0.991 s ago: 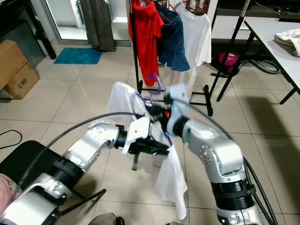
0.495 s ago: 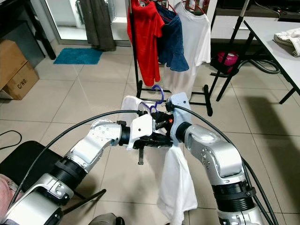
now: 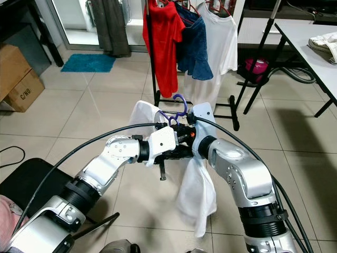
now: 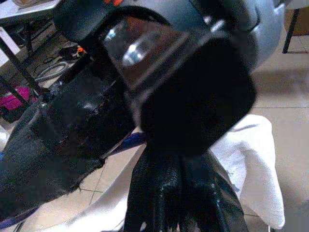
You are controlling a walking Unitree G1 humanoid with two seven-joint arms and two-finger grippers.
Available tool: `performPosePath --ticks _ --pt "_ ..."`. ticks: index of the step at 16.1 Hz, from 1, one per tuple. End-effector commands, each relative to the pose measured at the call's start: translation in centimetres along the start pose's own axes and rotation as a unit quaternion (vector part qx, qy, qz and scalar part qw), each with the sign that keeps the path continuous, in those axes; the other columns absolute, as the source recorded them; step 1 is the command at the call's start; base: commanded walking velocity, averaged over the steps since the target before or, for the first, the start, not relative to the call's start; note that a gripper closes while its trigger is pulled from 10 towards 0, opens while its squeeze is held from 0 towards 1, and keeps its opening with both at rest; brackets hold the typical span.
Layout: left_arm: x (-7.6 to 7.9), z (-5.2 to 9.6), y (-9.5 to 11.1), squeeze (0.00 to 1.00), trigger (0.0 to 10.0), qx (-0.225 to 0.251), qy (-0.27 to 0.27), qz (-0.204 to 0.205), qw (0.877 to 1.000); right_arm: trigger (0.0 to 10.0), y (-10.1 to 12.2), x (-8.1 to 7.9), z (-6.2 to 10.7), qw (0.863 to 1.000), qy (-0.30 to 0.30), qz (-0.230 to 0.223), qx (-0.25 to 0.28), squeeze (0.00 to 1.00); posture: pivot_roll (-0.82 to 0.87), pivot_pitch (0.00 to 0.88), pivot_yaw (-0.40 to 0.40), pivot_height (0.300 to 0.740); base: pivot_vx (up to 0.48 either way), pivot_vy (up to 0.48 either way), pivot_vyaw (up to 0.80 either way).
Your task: Hang hanger
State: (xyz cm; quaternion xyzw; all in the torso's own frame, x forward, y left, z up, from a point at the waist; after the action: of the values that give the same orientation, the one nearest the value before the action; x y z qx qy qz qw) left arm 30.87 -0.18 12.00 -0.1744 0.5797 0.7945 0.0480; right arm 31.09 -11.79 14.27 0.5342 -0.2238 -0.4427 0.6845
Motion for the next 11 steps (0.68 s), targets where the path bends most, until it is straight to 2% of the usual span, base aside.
performPosePath --ticks 1,2,6,9,11 --pt "-1.5 0.5 0.8 0.56 10.0 0.019 0.043 0.015 0.999 10.0 0.0 -0.7 -0.3 1.0 0.021 -0.002 -0.002 0.0 0.02 0.031 0.064 0.74 0.0 0.0 0.0" --pt "-1.4 0.6 1.0 1.0 10.0 0.023 0.036 0.02 0.999 10.0 0.0 -0.7 -0.3 1.0 0.021 -0.002 -0.002 0.0 0.02 0.031 0.064 0.74 0.0 0.0 0.0" --pt "-1.1 0.9 1.2 1.0 10.0 0.034 0.021 0.036 0.999 10.0 0.0 -0.6 -0.2 1.0 0.021 -0.003 -0.001 0.0 0.02 0.029 0.064 0.74 0.0 0.0 0.0" --pt "0.0 1.4 1.9 1.0 10.0 0.059 -0.018 0.062 0.996 10.0 -0.3 0.1 -0.3 1.0 0.0 -0.005 -0.007 0.0 0.02 0.023 0.062 0.74 0.0 0.0 0.0" --pt "0.2 1.9 1.6 1.0 10.0 0.053 -0.025 0.066 0.996 10.0 -0.4 0.5 -0.2 1.0 -0.011 -0.008 -0.009 0.0 0.03 0.019 0.058 0.74 0.0 0.0 0.0"
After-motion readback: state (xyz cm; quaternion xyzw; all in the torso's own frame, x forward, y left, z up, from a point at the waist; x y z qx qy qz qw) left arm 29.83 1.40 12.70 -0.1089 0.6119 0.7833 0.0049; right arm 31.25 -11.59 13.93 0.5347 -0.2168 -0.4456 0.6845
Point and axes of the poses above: a point about 5 cm out from each wrist's last joint towards the gripper, its own z axis pointing back from the gripper into the wrist, its own y axis along the axis of the wrist's last joint, x = y × z, the point moved 2 cm from there along -z, pointing out of the wrist towards the gripper, and after that the axes turned 2 degrees about -z, right-handed, at the moved point
